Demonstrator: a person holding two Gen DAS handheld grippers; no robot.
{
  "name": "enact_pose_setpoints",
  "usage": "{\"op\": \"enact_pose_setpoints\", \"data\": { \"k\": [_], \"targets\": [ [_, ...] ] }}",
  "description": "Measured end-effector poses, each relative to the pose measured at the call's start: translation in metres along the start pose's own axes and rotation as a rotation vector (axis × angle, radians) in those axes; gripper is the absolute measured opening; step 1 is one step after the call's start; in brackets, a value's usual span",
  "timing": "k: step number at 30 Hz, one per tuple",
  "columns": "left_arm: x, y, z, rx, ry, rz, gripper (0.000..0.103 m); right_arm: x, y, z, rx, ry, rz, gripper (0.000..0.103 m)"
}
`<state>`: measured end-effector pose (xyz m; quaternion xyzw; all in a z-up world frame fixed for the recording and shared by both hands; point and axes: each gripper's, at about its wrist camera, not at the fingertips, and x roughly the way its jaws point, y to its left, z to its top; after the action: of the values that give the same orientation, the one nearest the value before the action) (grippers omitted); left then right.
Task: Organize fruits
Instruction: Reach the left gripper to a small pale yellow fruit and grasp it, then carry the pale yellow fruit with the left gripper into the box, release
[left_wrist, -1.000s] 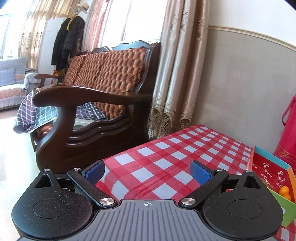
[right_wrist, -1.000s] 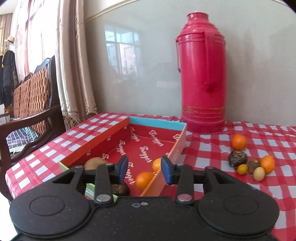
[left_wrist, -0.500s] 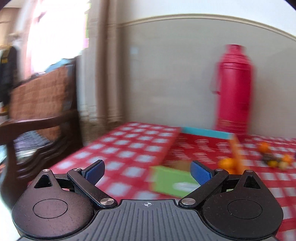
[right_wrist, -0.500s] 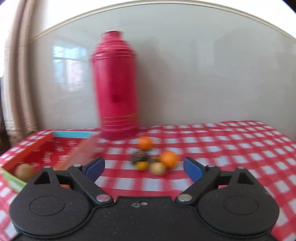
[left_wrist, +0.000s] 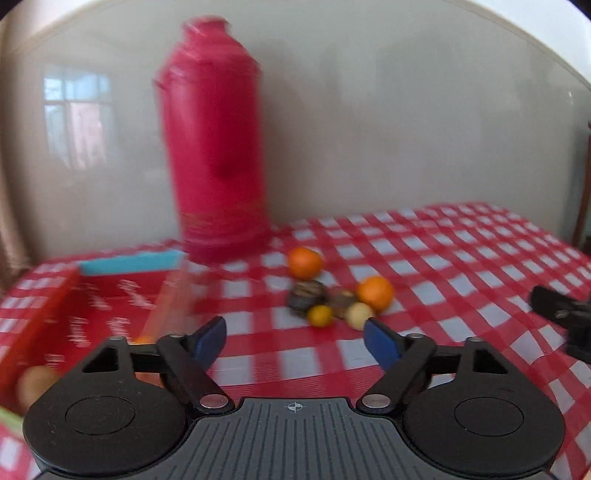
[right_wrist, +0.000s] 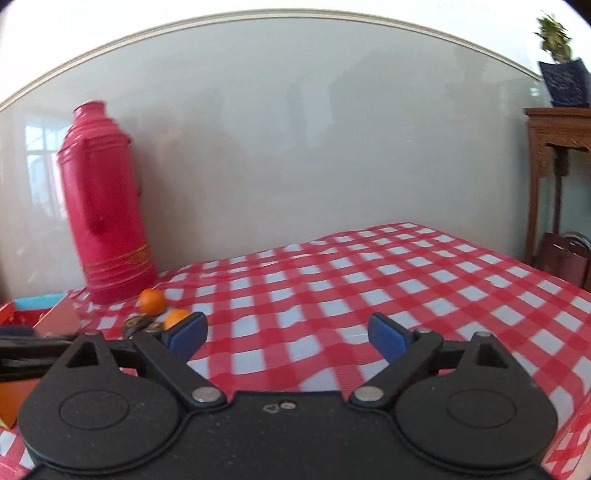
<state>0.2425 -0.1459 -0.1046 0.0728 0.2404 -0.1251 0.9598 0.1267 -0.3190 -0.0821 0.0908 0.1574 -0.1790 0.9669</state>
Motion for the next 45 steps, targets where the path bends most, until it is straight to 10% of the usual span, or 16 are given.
{"op": "enact_pose_setpoints", "data": {
  "k": [17,31,45],
  "targets": [
    [0.086,-0.054,0.0,0.02,0.124,-0.047,0.026,0.0,-0.04,0.003,0.076,-0.006,0.002,0.088],
    [0.059,-0.037,0.01,-0.003,0.041,-0.001,0.026,0.0,-0.028,0.002,0.056,-0.004,0.031,0.088],
    [-0.005,0.086,-0.002,-0.122,-0.008,0.284,0.026,0.005,0.025,-0.009,-0.065,0.02,0.107,0.088]
  ]
}}
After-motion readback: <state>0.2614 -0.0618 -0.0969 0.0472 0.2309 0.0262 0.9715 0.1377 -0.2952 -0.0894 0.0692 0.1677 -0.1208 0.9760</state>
